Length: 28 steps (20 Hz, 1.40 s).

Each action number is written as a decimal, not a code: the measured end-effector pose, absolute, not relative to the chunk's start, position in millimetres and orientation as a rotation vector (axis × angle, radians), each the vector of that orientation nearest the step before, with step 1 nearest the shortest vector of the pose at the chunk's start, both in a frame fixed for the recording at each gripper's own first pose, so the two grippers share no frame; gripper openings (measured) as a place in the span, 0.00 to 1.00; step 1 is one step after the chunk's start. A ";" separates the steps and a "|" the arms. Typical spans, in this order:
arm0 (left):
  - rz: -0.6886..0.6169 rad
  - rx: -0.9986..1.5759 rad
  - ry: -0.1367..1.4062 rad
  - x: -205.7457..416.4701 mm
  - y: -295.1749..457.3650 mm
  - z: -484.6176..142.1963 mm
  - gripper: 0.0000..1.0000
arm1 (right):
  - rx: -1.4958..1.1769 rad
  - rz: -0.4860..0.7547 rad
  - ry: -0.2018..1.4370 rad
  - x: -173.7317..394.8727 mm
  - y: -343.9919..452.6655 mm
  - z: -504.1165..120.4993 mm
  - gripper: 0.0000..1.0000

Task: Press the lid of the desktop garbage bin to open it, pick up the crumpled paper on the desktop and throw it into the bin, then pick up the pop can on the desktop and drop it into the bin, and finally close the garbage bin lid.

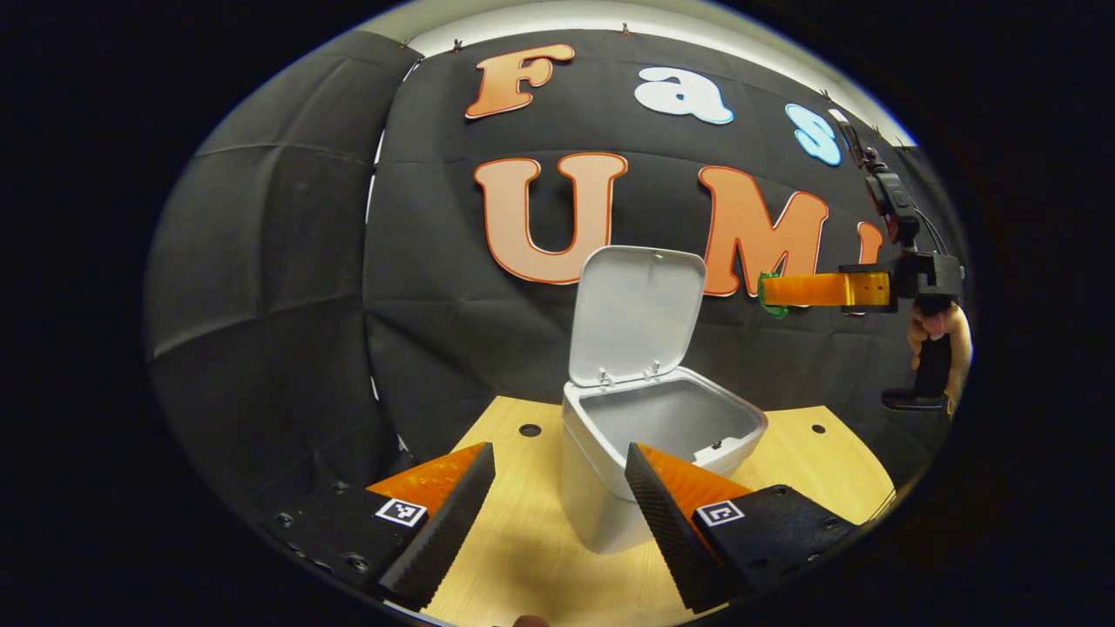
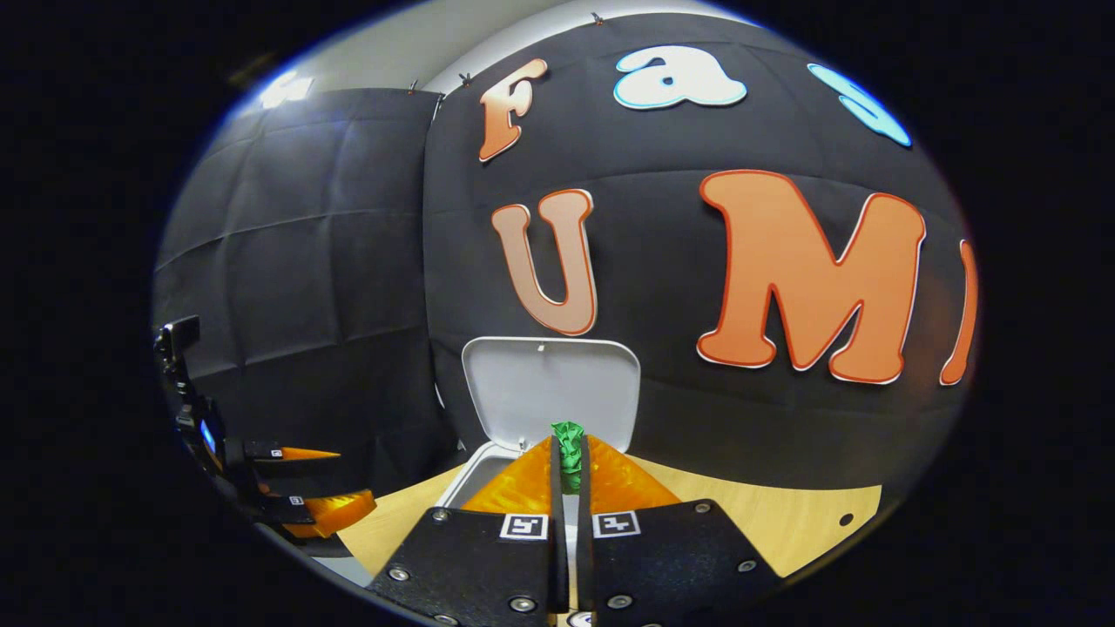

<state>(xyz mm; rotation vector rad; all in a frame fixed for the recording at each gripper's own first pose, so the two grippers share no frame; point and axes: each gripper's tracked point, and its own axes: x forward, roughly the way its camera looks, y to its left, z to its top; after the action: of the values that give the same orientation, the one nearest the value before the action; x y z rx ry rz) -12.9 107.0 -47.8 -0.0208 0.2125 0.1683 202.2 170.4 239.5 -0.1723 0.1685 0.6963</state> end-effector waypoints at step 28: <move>0.169 -0.015 0.195 -31.2 119.5 -45.7 0.96 | -0.186 0.598 0.100 203.1 164.3 246.1 0.96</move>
<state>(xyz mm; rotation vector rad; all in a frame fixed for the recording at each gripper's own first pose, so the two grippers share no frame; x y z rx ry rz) -31.2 119.5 -45.7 -0.0150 0.1949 0.1693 203.1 164.3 246.1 -0.1858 0.0996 0.5985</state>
